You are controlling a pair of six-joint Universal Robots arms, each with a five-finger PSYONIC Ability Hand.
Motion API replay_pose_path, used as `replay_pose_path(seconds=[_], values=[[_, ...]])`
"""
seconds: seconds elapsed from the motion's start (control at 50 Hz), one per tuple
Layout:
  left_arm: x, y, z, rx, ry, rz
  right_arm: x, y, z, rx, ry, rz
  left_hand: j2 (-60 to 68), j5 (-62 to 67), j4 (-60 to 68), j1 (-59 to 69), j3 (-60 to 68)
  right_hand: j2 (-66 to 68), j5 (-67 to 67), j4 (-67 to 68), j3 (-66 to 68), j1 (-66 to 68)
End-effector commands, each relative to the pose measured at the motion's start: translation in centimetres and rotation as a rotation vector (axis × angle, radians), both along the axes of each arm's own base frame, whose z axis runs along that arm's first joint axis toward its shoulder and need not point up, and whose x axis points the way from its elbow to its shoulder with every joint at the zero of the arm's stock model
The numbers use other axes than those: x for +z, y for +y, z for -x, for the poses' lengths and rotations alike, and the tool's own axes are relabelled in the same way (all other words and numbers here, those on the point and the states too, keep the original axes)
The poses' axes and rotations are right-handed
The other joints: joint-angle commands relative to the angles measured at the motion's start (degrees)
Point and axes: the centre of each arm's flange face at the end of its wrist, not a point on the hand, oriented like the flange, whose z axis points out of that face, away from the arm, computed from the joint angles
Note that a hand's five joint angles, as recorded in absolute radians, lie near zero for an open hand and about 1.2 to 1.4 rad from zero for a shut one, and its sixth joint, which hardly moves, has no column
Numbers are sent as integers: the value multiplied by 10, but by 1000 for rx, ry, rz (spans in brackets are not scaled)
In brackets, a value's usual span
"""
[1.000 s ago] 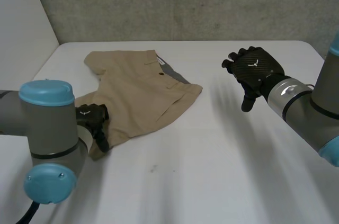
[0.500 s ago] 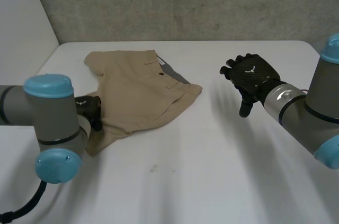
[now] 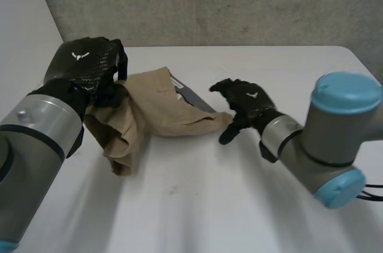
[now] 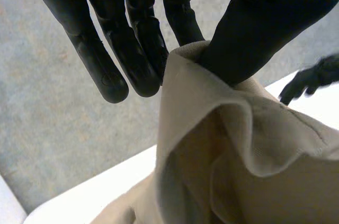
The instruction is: Fold the shorts.
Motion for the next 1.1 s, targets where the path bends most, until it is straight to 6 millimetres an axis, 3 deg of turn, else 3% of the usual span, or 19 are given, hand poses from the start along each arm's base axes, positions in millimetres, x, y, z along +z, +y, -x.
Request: replay_pose_path(seconds=[0.02,0.08,0.1,0.14,0.16,0.2,0.28,0.38,0.44,0.52,0.64,0.78,0.84,0.9,1.0,1.1], values=[[10,16,0,-30,14,12,-32,15,-33,74,-1,26,114,143,116,146,119,-26,-40,-35,-22,-17],[12,17,0,-29,17,17,-51,14,-40,85,21,3,114,143,116,146,119,26,12,17,30,36],[12,17,0,-29,17,14,-57,11,-42,70,30,7,114,143,116,146,119,250,236,241,254,260],[11,16,-1,-23,16,12,-57,6,-42,32,42,29,114,143,116,146,119,436,422,428,441,446],[10,16,-2,-19,13,9,-53,-2,-41,-13,52,67,114,143,116,146,119,671,658,663,676,681],[9,15,-3,-16,8,6,-50,-5,-38,-50,72,104,114,143,116,146,119,674,660,665,678,683],[6,14,-6,-6,0,0,-25,-10,-28,-101,172,233,114,143,116,146,119,674,660,665,678,683],[-2,2,-17,42,-18,-22,26,-22,12,-168,344,445,114,143,116,146,119,674,660,665,678,683],[-10,-2,-20,57,-32,-45,44,-19,26,-180,423,518,114,143,116,146,119,674,660,665,678,683],[-30,-6,-17,44,-67,-101,60,0,40,-150,590,563,114,143,116,146,119,674,660,665,678,683],[-56,-7,-11,-6,-142,-184,99,51,66,-64,755,498,114,143,116,146,119,674,660,665,678,683],[-79,-7,-7,-51,-198,-254,88,102,80,163,864,225,114,143,116,146,119,674,660,665,678,683],[-85,-9,-6,-51,-210,-272,85,108,77,227,851,208,114,143,116,146,119,674,660,665,678,683],[-91,-14,-3,-52,-217,-286,68,97,70,269,842,169,114,143,116,146,119,674,660,665,678,683],[-94,-25,4,-54,-224,-273,41,63,63,249,862,132,114,143,116,146,119,674,660,665,678,683],[-90,-63,23,-47,-225,-173,40,23,48,157,862,213,114,143,116,146,119,674,660,665,678,683]])
